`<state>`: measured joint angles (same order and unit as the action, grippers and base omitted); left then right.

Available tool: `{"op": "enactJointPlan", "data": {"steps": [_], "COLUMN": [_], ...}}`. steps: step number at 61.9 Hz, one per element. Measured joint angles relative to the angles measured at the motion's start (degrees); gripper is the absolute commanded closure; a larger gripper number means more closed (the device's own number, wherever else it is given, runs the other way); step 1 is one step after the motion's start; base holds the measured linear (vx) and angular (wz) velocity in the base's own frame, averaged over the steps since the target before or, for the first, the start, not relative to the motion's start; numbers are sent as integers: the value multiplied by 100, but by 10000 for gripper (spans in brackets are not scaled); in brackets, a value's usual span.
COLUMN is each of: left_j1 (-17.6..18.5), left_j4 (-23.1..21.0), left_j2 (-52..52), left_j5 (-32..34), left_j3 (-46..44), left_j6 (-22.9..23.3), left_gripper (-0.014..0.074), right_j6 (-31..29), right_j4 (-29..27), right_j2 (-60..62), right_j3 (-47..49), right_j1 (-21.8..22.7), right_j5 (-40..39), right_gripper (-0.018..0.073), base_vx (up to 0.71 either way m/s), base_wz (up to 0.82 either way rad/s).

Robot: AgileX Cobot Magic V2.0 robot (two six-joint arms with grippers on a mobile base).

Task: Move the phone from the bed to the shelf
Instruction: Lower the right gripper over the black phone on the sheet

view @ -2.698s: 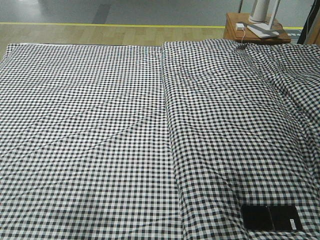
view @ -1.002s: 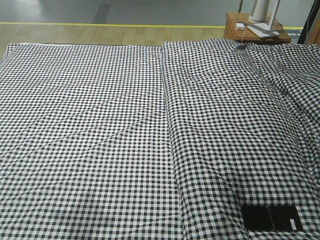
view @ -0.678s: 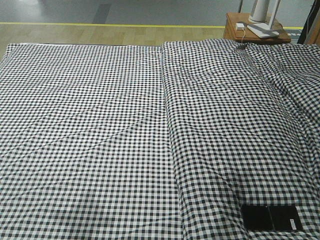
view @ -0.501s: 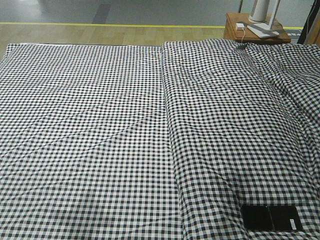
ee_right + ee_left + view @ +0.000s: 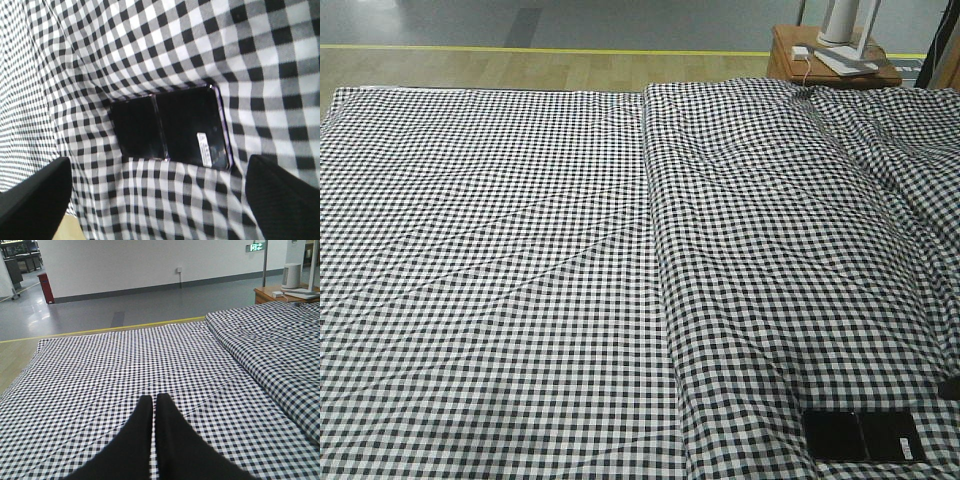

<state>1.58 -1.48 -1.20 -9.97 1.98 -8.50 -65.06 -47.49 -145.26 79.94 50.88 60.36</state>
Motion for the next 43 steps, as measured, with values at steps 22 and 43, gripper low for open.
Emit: {"op": "enactJointPlan", "data": {"steps": [22, 43], "left_j1": [0, 0], "left_j4": [0, 0], "left_j2": [0, 0], "left_j5": [0, 0], "left_j3": [0, 0], "left_j6": [0, 0], "left_gripper": [595, 595], "right_j6": [-150, -577], "right_j4": [-313, -957], "right_j2": [-766, -1333], "right_j3": [586, 820], "right_j1": [0, 0], "right_j5": [184, 409], "right_gripper": [-73, -52], "base_vx": [0, 0], "base_wz": [0, 0]}}
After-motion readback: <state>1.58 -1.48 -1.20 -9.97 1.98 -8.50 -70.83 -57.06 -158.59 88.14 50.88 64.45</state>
